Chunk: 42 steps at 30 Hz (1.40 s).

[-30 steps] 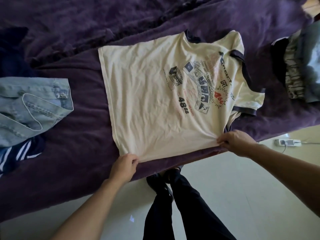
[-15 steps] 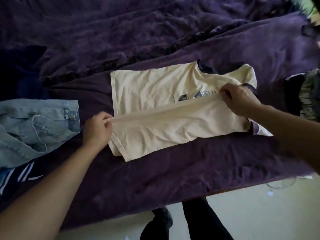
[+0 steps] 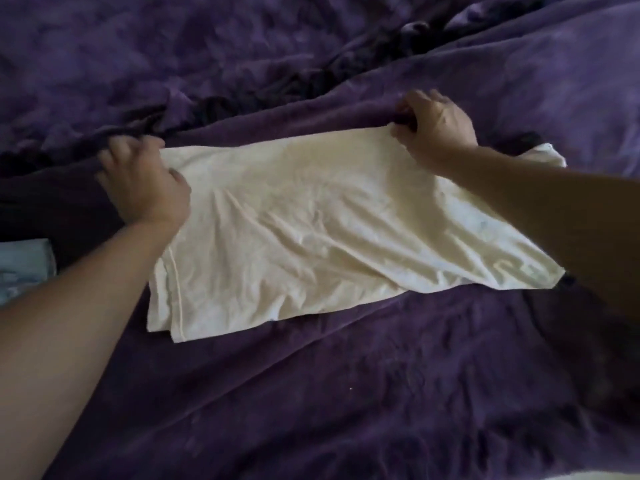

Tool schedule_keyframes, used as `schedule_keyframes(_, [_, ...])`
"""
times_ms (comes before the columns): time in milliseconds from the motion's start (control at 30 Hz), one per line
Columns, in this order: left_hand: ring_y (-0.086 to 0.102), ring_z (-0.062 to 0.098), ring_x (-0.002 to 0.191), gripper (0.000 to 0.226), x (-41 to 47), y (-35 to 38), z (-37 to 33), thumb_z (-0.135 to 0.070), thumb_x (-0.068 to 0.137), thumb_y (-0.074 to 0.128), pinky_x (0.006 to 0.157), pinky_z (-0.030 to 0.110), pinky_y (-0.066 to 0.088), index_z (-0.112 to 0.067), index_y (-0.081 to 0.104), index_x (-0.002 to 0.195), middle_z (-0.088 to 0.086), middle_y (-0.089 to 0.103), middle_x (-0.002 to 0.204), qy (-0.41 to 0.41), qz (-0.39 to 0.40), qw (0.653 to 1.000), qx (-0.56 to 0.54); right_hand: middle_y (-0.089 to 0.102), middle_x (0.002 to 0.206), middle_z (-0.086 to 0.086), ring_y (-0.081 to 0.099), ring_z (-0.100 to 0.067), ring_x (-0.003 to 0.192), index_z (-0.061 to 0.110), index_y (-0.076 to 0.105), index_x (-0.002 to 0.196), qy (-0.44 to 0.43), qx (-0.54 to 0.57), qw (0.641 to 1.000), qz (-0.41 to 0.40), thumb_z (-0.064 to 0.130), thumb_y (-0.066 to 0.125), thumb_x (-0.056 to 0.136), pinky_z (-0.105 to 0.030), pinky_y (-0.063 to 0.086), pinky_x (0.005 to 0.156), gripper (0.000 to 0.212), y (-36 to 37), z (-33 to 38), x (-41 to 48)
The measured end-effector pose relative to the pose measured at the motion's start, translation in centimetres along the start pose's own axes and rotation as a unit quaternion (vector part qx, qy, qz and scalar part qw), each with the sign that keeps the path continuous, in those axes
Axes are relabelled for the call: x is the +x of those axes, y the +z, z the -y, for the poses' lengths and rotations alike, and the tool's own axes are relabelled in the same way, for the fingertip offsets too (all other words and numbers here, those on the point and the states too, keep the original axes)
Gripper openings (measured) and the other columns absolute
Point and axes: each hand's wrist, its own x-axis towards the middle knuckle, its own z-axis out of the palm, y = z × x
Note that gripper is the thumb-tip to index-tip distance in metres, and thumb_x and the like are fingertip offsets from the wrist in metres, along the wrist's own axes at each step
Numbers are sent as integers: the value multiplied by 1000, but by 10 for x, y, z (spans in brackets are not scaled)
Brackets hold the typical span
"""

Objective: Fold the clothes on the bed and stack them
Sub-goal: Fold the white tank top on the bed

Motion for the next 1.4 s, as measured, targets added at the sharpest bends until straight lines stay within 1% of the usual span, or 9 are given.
schedule_keyframes(167, [50, 39, 107, 29, -93, 29, -82, -11, 74, 63, 85, 47, 43, -9, 64, 103, 17, 53, 119, 239, 84, 965, -62, 48, 135, -9, 46, -32, 119, 17, 53, 127, -102, 1, 994, -46, 39, 62, 81, -45, 42, 89, 51, -7, -38, -99])
schedule_keyframes(300, [51, 35, 109, 30, -157, 42, -136, -16, 75, 64, 85, 43, 45, -15, 64, 106, 16, 53, 122, 326, 147, 931, -68, 46, 141, -6, 41, -30, 126, 19, 49, 133, 114, -20, 993, -40, 52, 67, 75, -46, 34, 99, 70, -22, -101, -148])
schedule_keyframes(433, [46, 35, 122, 34, -194, 51, -146, -23, 85, 59, 94, 48, 44, -19, 59, 119, 17, 46, 138, 380, 164, 910, -36, 67, 97, -10, 60, -35, 93, 14, 71, 101, 116, -32, 992, -34, 47, 54, 77, -44, 43, 81, 44, -47, -137, -139])
schedule_keyframes(600, [32, 39, 138, 48, -223, 65, -117, -27, 91, 43, 103, 56, 37, -26, 42, 139, 20, 32, 151, 440, 195, 875, 40, 68, 98, -12, 61, -34, 93, 17, 72, 95, 240, 62, 965, -82, 31, 63, 85, -35, 44, 74, 20, -70, -155, -81])
schedule_keyframes(867, [33, 37, 138, 55, -230, 61, -109, -33, 89, 35, 105, 54, 37, -27, 38, 144, 17, 32, 151, 407, 252, 876, 61, 63, 114, 0, 58, -24, 106, 24, 57, 121, 330, 167, 928, -50, 73, 52, 79, -38, 47, 87, 65, -51, -150, -105])
schedule_keyframes(1033, [40, 34, 134, 51, -224, 57, -110, -33, 89, 47, 99, 52, 43, -27, 43, 140, 14, 40, 146, 408, 257, 874, 51, 69, 88, -1, 67, -19, 79, 12, 66, 106, 361, 355, 861, 57, 31, 83, 71, -26, 54, 59, 44, -73, -153, -119])
schedule_keyframes(1200, [53, 28, 119, 44, -216, 38, -93, -25, 82, 64, 86, 43, 50, -23, 54, 125, 11, 50, 133, 349, 247, 904, 4, 73, 87, -5, 70, -18, 77, 13, 66, 100, 231, 471, 843, 119, 17, 75, 77, -27, 56, 58, 25, -136, -98, -120])
schedule_keyframes(1333, [59, 30, 107, 37, -212, 18, -60, -28, 85, 47, 79, 41, 52, -18, 63, 116, 11, 58, 122, 277, 220, 935, -12, 63, 76, 8, 60, 1, 65, 22, 60, 92, 99, 406, 893, 166, 20, 79, 76, -18, 50, 57, 25, -144, -5, -113])
schedule_keyframes(1400, [60, 29, 106, 41, -213, 10, -41, -31, 84, 40, 78, 42, 52, -20, 63, 115, 11, 59, 121, 244, 218, 945, -14, 65, 84, 6, 63, -4, 74, 22, 58, 97, 66, 372, 905, 197, 22, 81, 74, -26, 53, 67, 32, -118, 37, -102])
